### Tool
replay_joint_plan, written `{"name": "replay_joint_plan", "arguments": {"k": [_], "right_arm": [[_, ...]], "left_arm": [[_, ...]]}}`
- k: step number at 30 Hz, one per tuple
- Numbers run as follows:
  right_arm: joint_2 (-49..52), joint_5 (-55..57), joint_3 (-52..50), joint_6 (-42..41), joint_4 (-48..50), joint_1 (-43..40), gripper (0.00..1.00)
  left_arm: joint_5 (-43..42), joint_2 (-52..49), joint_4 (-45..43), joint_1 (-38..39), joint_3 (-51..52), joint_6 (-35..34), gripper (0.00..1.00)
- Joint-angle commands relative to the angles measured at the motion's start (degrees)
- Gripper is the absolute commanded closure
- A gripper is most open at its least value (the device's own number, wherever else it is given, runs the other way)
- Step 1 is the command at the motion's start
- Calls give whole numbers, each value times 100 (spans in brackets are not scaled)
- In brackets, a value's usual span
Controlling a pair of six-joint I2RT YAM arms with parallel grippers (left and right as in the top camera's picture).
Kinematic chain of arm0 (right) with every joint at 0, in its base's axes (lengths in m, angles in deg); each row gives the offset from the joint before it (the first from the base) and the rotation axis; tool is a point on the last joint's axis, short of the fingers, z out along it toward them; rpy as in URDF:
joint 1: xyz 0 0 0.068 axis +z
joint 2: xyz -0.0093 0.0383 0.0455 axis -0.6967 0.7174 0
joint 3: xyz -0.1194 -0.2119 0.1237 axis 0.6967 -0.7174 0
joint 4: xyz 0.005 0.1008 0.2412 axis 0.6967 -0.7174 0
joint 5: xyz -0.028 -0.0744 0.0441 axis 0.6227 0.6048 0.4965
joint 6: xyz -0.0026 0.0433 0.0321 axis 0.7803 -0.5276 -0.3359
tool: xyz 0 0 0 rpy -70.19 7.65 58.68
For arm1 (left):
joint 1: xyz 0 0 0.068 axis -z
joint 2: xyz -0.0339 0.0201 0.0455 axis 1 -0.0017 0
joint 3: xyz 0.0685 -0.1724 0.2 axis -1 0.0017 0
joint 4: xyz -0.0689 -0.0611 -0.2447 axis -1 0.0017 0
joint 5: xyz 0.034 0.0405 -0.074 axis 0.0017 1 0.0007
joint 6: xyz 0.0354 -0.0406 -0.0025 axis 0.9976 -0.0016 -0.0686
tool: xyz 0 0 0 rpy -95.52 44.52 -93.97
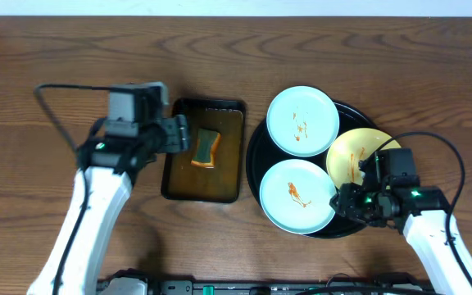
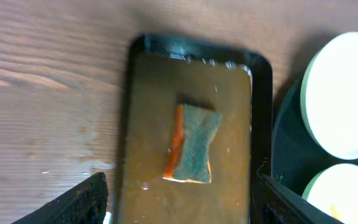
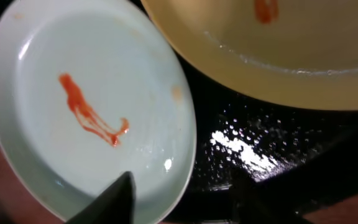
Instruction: Clean dirty plates on tray and stack at the side
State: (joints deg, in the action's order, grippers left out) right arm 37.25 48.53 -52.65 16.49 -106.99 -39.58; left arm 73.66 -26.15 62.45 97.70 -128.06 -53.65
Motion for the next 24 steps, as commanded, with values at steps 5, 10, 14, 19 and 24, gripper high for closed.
{"name": "replay_joint_plan", "arguments": {"k": [5, 10, 14, 19, 24], "right_arm": [[168, -94, -446, -273, 610, 39, 69], [170, -129, -693, -273, 999, 39, 71], [170, -129, -907, -437, 1268, 39, 74], [170, -131, -1141, -695, 1578, 39, 83], [170, -129, -1150, -739, 1628, 39, 85]], "left_arm": [[-61, -997, -374, 496, -111, -26, 28], [101, -1534, -645, 702, -111, -26, 28], [299, -1825, -776, 765, -111, -24, 27], [299, -2037, -946, 767, -101, -26, 28], [299, -2243, -1010, 785, -72, -22, 31]]}}
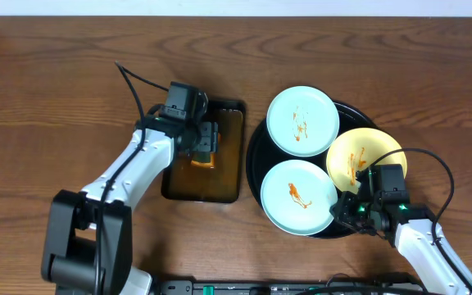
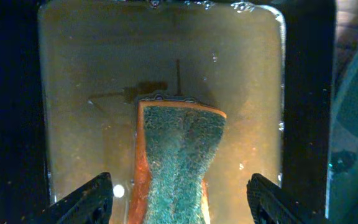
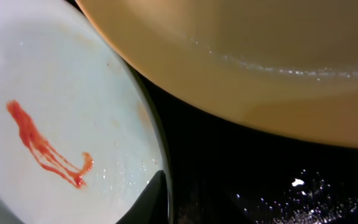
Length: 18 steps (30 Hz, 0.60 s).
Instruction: Clean dirty plates on tray and stack at the side
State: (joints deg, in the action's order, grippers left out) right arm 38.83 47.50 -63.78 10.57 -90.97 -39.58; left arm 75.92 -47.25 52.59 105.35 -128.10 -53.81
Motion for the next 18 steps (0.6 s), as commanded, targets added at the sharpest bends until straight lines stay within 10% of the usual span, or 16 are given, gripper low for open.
{"name": "replay_joint_plan", "arguments": {"k": [1, 18], "right_arm": [[13, -26, -37, -146, 44, 39, 86], [11, -26, -37, -144, 133, 39, 96]], "left_arm": [[74, -179, -24, 20, -68, -11, 33], [74, -621, -39, 42, -55, -11, 50]]}}
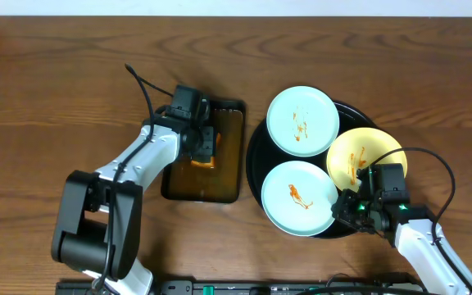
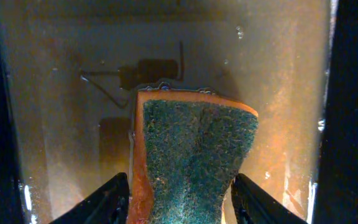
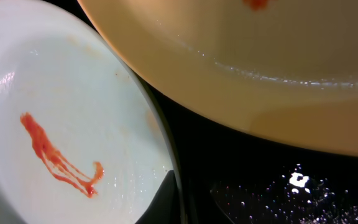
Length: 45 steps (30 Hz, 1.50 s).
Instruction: Clean dirty plates on tray and stack at the side
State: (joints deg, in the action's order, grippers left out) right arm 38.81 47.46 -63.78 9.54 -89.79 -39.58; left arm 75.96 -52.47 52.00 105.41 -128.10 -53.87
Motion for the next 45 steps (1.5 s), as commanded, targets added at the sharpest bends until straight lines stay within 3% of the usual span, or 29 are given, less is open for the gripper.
{"name": "replay_joint_plan", "arguments": {"k": [1, 8, 18, 45], "right_arm": [[13, -22, -35, -42, 17, 39, 95], [13, -22, -37, -42, 13, 39, 96], [13, -133, -37, -42, 13, 39, 96], [13, -131, -37, -42, 13, 39, 95]], "left_arm": [[70, -98, 20, 55, -42, -7, 50], [72, -101, 42, 173, 37, -2, 63], [72, -101, 146, 173, 37, -4, 92], [66, 2114, -293, 166, -11, -7, 93]]}}
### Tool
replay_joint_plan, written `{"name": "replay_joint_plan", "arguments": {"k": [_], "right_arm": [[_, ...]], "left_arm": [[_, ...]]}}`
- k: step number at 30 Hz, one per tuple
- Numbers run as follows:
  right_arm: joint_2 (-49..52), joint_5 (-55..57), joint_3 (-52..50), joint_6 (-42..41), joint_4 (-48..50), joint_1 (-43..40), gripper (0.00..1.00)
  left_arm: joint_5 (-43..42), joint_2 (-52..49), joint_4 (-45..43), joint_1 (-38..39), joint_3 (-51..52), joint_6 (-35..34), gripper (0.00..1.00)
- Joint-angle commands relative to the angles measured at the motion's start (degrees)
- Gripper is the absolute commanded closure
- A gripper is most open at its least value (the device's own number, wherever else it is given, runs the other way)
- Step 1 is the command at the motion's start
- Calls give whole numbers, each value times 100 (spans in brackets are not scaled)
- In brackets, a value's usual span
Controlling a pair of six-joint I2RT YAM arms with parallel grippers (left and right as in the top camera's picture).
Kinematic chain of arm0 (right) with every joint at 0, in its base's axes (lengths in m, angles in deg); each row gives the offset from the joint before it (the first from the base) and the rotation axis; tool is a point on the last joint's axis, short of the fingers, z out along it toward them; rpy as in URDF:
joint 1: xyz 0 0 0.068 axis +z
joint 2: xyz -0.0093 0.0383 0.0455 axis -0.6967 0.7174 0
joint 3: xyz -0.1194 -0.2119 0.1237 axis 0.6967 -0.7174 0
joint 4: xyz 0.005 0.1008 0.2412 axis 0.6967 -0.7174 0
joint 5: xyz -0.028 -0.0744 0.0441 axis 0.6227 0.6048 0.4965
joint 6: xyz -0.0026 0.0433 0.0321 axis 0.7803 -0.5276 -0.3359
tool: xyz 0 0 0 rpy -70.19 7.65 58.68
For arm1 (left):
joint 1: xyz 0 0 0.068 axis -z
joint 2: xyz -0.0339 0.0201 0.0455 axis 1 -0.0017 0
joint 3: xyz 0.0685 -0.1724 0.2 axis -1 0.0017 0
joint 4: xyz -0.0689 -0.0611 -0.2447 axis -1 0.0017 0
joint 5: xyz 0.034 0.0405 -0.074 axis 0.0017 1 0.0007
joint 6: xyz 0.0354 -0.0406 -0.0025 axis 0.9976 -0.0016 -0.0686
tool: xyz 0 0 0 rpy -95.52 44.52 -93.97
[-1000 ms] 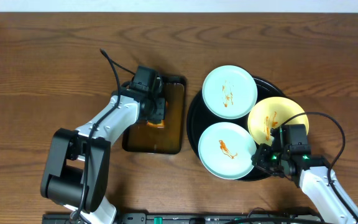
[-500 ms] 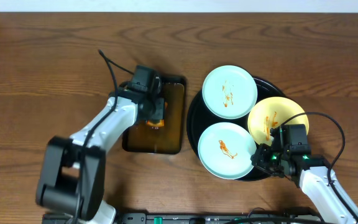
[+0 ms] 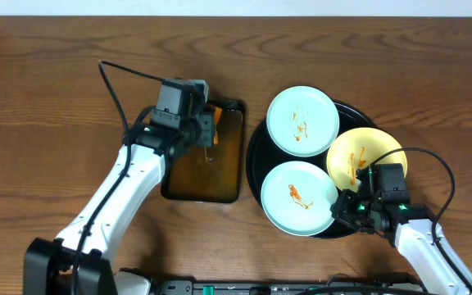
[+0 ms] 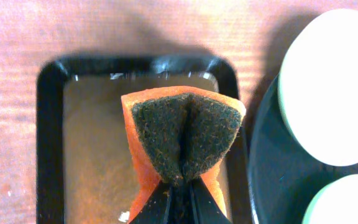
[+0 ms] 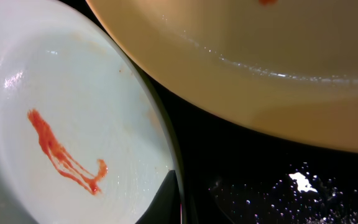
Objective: Clean dirty plates on tray and stack at the side
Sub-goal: 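Lift the sponge with the left gripper out of the water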
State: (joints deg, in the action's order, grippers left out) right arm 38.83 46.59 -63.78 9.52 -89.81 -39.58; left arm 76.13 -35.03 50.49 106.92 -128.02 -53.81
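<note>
My left gripper [image 4: 180, 186] is shut on a folded orange sponge with a green scrub face [image 4: 182, 130], held above the black basin of brown water [image 4: 95, 155]. In the overhead view the left gripper [image 3: 206, 129] hangs over the basin's top right. Three plates streaked with ketchup lie on the round black tray [image 3: 255, 160]: a pale blue one at the back [image 3: 302, 120], a yellow one [image 3: 367, 152], and a near pale blue one [image 3: 297, 197]. My right gripper [image 5: 179, 190] is shut on the near plate's [image 5: 61, 112] right rim.
The basin [image 3: 203, 199] stands just left of the tray on the wooden table. The yellow plate [image 5: 260, 50] overlaps the space right above my right gripper [image 3: 347, 209]. Cables trail from both arms.
My left gripper was open around the sponge lying in the basin water. Now it is shut on the sponge, which is folded and raised above the basin. The right gripper has stayed put.
At first my left gripper hung open over the basin's left side and the right stood open at the near plate's rim. Then the left was low over the sponge and the right had narrowed onto the rim. Now the left holds the sponge clear of the water.
</note>
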Motion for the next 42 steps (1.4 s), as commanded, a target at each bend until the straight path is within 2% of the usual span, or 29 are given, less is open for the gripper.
{"name": "replay_joint_plan", "arguments": {"k": [1, 15, 36, 42], "right_arm": [[11, -44, -35, -39, 15, 39, 95], [11, -44, -37, -39, 13, 39, 96], [11, -44, -37, -39, 13, 39, 95], [11, -42, -35, -39, 15, 39, 95]], "left_arm": [[48, 463, -205, 15, -20, -13, 93], [50, 1401, -702, 15, -20, -13, 92], [52, 1386, -706, 15, -15, -13, 93], [52, 1040, -310, 17, -9, -15, 92]]}}
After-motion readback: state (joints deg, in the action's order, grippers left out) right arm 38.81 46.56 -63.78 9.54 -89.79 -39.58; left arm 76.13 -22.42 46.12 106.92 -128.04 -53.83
